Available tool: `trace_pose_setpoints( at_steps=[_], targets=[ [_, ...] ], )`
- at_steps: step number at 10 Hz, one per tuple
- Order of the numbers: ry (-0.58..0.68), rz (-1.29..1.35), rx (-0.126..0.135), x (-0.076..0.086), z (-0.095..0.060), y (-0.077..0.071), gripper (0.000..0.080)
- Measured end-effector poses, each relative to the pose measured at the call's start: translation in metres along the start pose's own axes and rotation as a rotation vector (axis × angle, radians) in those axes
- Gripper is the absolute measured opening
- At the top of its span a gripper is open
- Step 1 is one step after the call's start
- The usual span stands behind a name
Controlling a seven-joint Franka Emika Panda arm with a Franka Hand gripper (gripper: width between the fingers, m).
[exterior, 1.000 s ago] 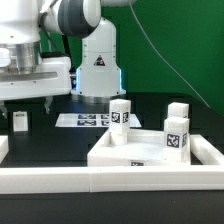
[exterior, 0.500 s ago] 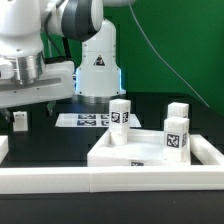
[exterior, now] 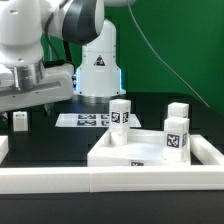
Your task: Assemble square table
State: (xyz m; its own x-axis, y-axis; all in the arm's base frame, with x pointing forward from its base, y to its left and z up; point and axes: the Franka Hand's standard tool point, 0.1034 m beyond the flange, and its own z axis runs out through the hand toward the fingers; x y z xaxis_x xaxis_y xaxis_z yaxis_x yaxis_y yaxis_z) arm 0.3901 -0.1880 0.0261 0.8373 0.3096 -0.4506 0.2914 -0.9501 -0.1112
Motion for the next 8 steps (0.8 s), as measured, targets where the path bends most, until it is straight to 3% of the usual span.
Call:
trace_pose_setpoints(
  at_steps=[2,4,8],
  targets=[
    [0.013,0.091,-0.035,-0.003,0.007,0.006,0.0649],
    [0.011,0.085,-0.029,-0.004,0.004,0.011,0.0649],
    [-0.076,0.076,-0.014,-0.006,0.014,0.01,0.0649]
  ],
)
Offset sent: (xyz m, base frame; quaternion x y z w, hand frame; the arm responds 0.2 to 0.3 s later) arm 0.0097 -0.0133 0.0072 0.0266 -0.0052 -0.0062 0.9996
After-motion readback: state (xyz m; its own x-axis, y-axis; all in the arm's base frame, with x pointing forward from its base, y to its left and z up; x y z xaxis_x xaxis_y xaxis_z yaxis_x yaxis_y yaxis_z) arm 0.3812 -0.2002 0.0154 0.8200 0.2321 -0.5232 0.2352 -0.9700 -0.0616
